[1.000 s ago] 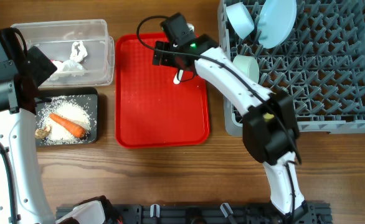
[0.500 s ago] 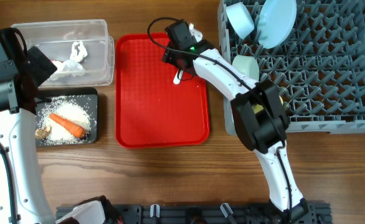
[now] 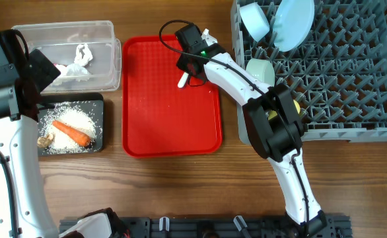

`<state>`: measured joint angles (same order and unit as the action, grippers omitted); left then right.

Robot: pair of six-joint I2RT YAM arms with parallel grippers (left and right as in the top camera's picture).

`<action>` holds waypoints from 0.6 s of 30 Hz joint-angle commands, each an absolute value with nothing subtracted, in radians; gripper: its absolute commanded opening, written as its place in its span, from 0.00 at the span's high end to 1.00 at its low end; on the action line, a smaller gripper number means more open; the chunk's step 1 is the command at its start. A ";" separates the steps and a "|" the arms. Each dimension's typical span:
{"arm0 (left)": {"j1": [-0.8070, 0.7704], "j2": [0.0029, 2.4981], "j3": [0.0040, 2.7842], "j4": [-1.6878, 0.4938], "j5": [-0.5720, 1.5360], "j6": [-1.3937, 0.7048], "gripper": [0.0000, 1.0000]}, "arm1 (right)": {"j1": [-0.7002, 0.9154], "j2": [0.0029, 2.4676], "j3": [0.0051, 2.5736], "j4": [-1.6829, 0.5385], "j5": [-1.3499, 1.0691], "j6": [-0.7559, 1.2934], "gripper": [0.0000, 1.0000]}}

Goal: Sort waste into correct bins and load items into the dishwasher rack
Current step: 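Grasp the white spoon on the red tray with the right gripper, then carry the spoon into the dish rack and release it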

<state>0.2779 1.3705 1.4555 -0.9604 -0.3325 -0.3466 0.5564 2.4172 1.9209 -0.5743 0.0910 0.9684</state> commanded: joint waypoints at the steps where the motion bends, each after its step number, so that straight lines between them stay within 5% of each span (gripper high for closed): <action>1: 0.284 1.363 1.472 -0.958 -0.345 -0.345 0.00 | 0.560 2.451 1.916 -0.577 0.077 0.949 0.91; 10: 0.284 1.363 1.472 -0.958 -0.345 -0.345 0.00 | 0.545 2.374 1.919 -0.531 -0.270 0.552 0.96; 18: 0.284 1.363 1.472 -0.958 -0.345 -0.345 0.00 | 0.444 1.929 1.919 -0.875 -0.319 -0.005 0.96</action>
<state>0.2779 1.3705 1.4555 -0.9604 -0.3325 -0.3466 0.4877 2.1292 1.9045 -0.7895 -0.2993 0.2928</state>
